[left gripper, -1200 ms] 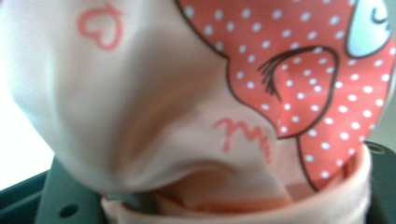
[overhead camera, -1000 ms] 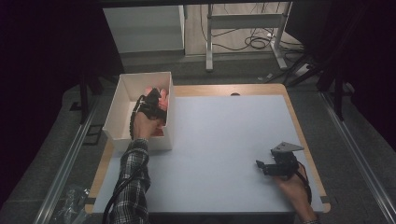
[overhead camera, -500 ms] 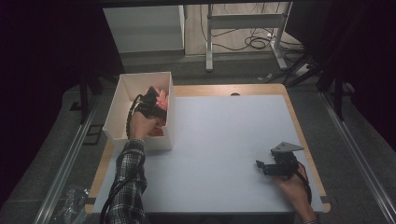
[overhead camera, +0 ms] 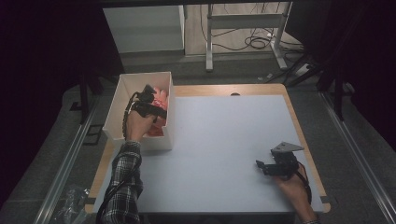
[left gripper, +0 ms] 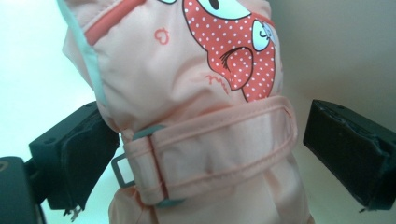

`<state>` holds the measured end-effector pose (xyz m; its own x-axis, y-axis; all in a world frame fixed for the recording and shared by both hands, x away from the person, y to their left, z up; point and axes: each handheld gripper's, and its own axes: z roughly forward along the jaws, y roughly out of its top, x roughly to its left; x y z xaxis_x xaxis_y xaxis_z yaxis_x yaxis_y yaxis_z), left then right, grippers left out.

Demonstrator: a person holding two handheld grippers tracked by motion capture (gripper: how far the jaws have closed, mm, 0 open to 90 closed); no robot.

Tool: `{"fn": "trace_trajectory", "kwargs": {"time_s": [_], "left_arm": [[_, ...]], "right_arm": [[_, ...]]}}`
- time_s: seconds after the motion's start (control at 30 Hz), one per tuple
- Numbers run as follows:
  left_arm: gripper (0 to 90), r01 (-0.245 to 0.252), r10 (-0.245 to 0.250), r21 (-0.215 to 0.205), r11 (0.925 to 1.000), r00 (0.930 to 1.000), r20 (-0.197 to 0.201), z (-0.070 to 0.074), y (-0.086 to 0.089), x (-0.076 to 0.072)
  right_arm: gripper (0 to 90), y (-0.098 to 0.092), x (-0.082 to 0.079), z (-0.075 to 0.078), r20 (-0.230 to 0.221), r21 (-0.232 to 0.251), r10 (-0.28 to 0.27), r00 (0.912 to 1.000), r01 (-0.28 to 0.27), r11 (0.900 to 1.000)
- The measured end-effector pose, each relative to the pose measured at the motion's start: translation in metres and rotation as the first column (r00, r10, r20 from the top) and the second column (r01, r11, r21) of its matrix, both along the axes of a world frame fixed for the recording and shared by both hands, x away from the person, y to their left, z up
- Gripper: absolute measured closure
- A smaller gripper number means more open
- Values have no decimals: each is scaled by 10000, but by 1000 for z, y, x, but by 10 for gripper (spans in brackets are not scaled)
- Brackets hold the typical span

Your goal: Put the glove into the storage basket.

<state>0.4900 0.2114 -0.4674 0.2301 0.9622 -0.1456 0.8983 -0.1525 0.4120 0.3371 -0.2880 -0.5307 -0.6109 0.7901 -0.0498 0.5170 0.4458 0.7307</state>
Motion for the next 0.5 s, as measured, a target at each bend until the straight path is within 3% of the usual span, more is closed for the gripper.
{"fn": "trace_trajectory", "kwargs": {"time_s": [0.5], "left_arm": [[46,264,-257,-66,9996,9962,830,9,8,-13]], "right_arm": [[204,0,0,0,-2,3,-1,10000,1,10000]]}}
